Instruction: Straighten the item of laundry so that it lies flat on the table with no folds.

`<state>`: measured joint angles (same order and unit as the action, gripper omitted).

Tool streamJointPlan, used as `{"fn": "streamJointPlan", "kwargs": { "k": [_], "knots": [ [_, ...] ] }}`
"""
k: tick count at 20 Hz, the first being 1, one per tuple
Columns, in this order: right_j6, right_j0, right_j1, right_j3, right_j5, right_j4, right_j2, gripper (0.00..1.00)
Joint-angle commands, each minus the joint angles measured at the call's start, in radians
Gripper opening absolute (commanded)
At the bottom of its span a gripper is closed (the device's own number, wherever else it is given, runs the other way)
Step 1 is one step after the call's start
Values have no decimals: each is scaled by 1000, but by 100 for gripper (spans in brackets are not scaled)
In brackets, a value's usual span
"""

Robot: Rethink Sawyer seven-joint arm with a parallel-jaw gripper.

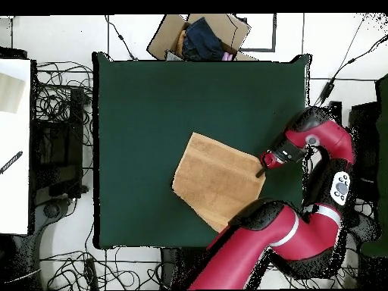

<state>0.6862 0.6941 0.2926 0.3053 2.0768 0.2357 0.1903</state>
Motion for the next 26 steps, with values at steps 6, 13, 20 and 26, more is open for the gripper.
{"fn": "streamJointPlan", "kwargs": {
  "k": [6, 13, 20, 26],
  "knots": [
    [-312, 13, 127, -127, -380, 177, 99, 0],
    [-337, 15, 144, -156, -367, 185, 110, 0],
    [-361, 20, 153, -184, -337, 240, 159, 0],
    [-386, 35, 153, -195, -317, 322, 235, 0]
  ]
}}
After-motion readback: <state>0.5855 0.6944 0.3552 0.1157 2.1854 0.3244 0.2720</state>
